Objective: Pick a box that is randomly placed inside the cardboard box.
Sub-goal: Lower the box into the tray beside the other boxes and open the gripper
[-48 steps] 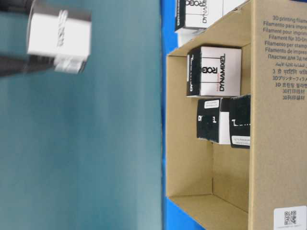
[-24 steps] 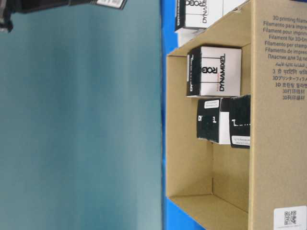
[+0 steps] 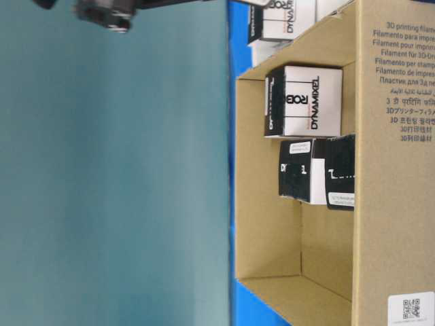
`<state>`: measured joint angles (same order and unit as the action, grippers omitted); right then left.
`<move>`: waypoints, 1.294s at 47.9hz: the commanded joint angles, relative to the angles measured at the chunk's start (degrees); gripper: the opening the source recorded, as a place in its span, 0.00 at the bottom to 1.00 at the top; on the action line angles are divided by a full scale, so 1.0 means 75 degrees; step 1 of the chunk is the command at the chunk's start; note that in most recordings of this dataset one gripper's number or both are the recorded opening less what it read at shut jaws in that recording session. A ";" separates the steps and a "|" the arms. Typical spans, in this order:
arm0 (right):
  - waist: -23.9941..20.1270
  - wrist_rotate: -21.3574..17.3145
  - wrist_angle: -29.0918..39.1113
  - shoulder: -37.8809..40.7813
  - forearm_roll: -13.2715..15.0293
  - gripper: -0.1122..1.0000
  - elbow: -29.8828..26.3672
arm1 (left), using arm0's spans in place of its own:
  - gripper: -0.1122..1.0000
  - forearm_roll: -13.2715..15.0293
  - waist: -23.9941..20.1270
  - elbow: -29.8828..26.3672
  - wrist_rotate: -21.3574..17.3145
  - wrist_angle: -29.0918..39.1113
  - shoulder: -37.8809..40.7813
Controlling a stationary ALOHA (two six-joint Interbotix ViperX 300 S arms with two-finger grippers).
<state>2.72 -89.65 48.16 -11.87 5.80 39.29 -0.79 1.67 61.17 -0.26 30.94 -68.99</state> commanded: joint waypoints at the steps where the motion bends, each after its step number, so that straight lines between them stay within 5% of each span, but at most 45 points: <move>1: 0.0117 0.0035 -0.0082 0.0199 0.0070 0.65 0.0023 | 0.04 -0.0012 -0.0012 -0.0129 0.0012 -0.0070 0.0082; 23: 0.0445 -0.0023 -0.0562 0.1383 0.0035 0.65 -0.0281 | 0.04 0.0000 -0.0012 -0.0141 0.0047 -0.0082 0.0094; 52: 0.0527 -0.0035 -0.0703 0.1594 -0.0117 0.65 -0.0270 | 0.04 -0.0012 -0.0012 -0.0141 -0.0012 -0.0094 0.0105; 62: 0.0457 -0.0023 -0.0750 0.1559 -0.0234 0.99 -0.0352 | 0.04 -0.0012 -0.0023 -0.0141 -0.0023 -0.0105 0.0117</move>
<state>6.68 -89.91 42.98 -0.09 4.39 37.44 -0.70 1.67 61.17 -0.35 30.67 -68.99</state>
